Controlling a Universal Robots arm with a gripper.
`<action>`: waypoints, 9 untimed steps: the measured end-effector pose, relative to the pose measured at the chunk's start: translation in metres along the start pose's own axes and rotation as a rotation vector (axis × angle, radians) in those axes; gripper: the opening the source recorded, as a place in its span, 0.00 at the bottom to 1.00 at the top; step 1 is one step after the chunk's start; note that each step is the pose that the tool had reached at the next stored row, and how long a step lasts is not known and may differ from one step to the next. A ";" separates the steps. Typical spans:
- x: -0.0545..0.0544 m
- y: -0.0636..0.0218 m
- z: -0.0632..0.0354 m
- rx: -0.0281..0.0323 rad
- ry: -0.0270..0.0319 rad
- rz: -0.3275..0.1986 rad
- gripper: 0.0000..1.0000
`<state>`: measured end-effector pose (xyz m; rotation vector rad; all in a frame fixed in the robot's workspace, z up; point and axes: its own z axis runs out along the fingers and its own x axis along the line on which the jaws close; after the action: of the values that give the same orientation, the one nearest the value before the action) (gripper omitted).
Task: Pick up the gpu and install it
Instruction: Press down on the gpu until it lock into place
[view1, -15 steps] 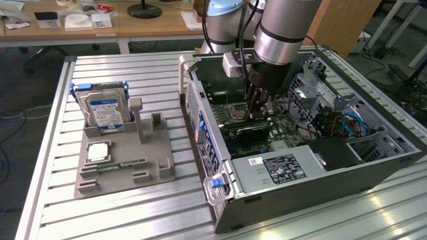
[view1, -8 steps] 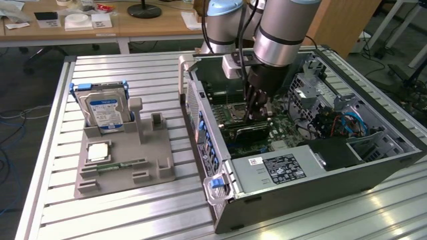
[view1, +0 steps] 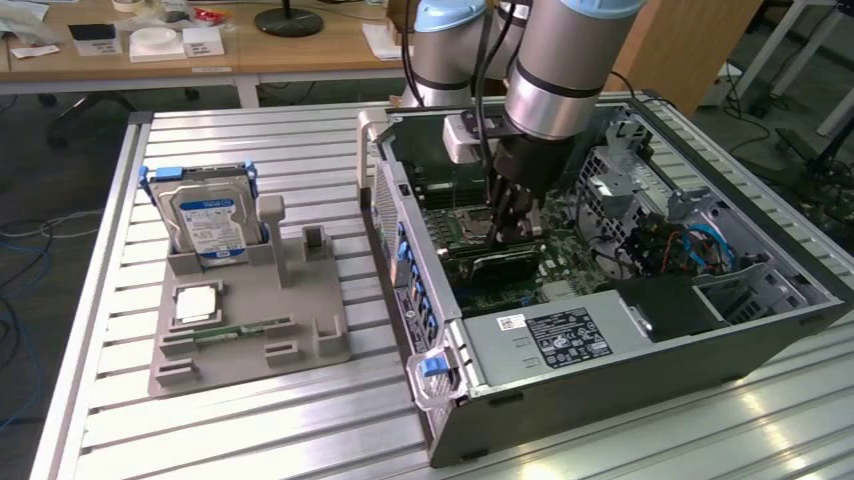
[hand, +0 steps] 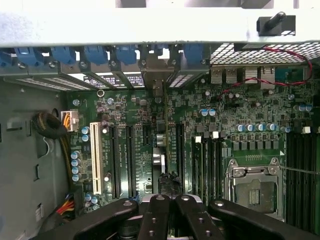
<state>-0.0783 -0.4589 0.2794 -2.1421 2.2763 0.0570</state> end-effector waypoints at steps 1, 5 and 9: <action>0.000 -0.0001 0.0001 -0.0001 0.0002 0.000 0.11; 0.000 -0.0007 0.0026 0.0000 -0.0002 0.000 0.11; 0.000 -0.0008 0.0057 0.0000 -0.0002 0.000 0.11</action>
<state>-0.0776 -0.4588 0.2737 -2.1419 2.2762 0.0572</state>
